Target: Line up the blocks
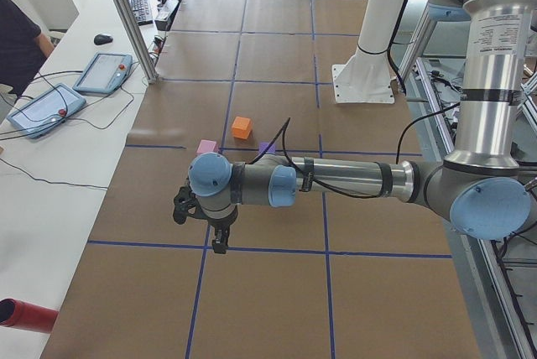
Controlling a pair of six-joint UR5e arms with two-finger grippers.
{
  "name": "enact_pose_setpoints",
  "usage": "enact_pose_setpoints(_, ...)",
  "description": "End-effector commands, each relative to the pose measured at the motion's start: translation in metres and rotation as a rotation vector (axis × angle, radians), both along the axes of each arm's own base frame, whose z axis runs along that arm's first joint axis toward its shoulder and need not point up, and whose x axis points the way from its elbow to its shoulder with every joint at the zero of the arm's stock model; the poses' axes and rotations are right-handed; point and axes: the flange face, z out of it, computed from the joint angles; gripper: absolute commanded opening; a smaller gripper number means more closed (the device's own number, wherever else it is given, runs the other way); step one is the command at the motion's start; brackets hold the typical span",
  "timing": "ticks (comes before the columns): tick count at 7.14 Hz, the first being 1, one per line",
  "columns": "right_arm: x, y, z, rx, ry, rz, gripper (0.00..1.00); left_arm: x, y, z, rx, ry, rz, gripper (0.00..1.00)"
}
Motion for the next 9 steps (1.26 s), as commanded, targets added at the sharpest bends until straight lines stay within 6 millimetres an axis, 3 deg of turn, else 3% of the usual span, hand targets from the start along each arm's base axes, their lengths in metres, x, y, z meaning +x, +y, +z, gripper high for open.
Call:
enact_pose_setpoints(1,0.000,0.000,0.000,0.000,0.000,0.000,1.00,-0.002,0.004,0.000,0.000,-0.001,-0.005,1.00)
enact_pose_setpoints(4,0.000,0.000,0.000,0.000,0.000,0.000,1.00,-0.002,0.006,0.008,-0.007,-0.010,-0.005,1.00)
enact_pose_setpoints(9,0.000,0.000,0.000,0.000,0.000,0.000,1.00,0.000,0.000,-0.003,-0.017,-0.011,-0.032,1.00)
